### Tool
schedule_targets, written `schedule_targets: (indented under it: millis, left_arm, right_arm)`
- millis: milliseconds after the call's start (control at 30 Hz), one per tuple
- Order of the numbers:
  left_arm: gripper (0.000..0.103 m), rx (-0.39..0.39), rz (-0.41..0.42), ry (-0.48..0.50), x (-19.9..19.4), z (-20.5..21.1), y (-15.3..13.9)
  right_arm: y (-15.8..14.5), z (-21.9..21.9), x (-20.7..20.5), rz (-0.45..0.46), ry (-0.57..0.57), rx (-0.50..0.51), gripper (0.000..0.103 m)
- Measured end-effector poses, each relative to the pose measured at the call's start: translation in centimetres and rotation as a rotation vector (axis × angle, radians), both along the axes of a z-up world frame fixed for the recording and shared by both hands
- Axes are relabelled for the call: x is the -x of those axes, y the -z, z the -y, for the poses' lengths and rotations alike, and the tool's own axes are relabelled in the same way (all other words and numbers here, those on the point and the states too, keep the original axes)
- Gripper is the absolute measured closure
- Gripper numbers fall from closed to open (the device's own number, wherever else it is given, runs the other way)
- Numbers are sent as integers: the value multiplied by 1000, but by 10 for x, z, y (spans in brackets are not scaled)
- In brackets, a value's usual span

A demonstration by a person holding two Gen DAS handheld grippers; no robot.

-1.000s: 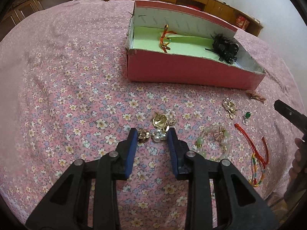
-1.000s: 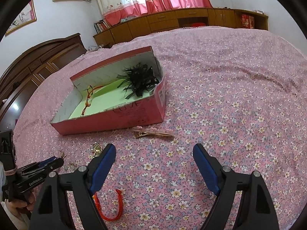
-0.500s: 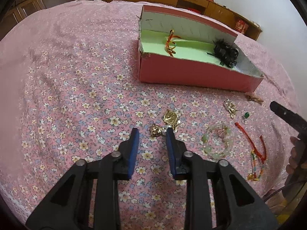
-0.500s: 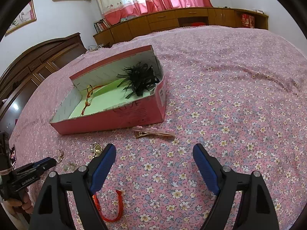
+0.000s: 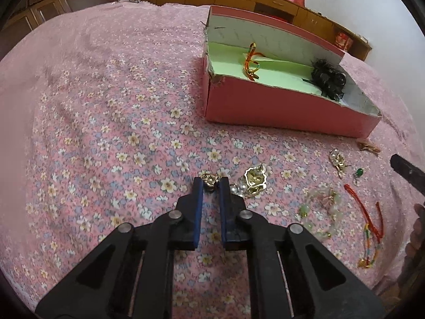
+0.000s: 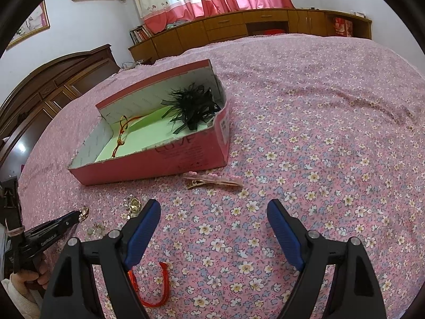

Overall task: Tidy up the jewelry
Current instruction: 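Grasp a gold earring with the left tool while the right tool grasps the pink bunny clip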

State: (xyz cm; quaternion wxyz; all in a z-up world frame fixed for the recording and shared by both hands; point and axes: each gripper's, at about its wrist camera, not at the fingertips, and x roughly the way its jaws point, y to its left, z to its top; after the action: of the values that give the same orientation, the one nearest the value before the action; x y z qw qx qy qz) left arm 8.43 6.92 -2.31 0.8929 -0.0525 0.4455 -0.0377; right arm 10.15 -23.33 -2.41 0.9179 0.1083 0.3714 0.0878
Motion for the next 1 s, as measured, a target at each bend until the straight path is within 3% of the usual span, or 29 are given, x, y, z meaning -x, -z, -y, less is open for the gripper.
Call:
schedule_targets:
  millis: [300,700,867,933,1000]
  left_arm:
    - [103,37,17,-10,3,-7,-5]
    - [103,55,54,7,16,-11,-22]
    - [103,63,55,1,17,-14,-23]
    - [103,65,57,0,18,-14,-24]
    - [103,66,61,0,18,-13,-25]
  right_arm:
    - [4,-1,-4,-14,15,7,19]
    - [13,-9,-40,-49,100,13,19]
    - [19,-22,-51,-53,114,79,17]
    - [21,-25,-52,-50,118,100,22]
    - [21,-25,-51,-46,121,108,34]
